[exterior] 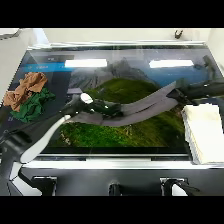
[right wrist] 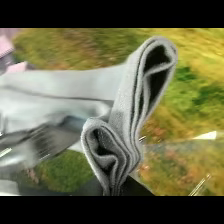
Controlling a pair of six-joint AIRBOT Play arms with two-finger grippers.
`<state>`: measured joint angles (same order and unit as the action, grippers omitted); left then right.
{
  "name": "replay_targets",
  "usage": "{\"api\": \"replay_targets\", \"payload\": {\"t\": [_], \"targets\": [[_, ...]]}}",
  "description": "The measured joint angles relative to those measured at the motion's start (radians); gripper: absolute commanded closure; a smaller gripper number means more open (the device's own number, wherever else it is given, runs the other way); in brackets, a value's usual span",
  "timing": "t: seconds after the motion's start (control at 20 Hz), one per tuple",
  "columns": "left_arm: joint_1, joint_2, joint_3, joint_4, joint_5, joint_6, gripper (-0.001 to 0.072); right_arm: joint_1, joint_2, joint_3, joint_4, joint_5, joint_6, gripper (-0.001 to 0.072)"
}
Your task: Fold the shirts.
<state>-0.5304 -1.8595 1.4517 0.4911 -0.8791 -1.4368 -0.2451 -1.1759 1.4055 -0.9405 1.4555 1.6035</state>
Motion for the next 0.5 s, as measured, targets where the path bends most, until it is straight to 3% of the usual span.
{"api": "replay_targets", "payload": {"t": [0.25, 0.4, 0.5], "targets": [[-0.154, -0.091, 0.0, -0.393, 0.057, 0.109, 0.0672, 0.002, 0.154, 0.0, 0.022, 0.026, -0.008, 0.066], [-0.155, -0.082, -0.001, -0.47, 0.071, 0.182, 0.0674, 0.002, 0.165, -0.001, 0.04, -0.005, -0.011, 0.066], [-0.089, -0.031, 0.0, -0.422, 0.071, 0.197, 0.0673, 0.005, 0.14, -0.001, 0.086, -0.033, -0.015, 0.066]]}}
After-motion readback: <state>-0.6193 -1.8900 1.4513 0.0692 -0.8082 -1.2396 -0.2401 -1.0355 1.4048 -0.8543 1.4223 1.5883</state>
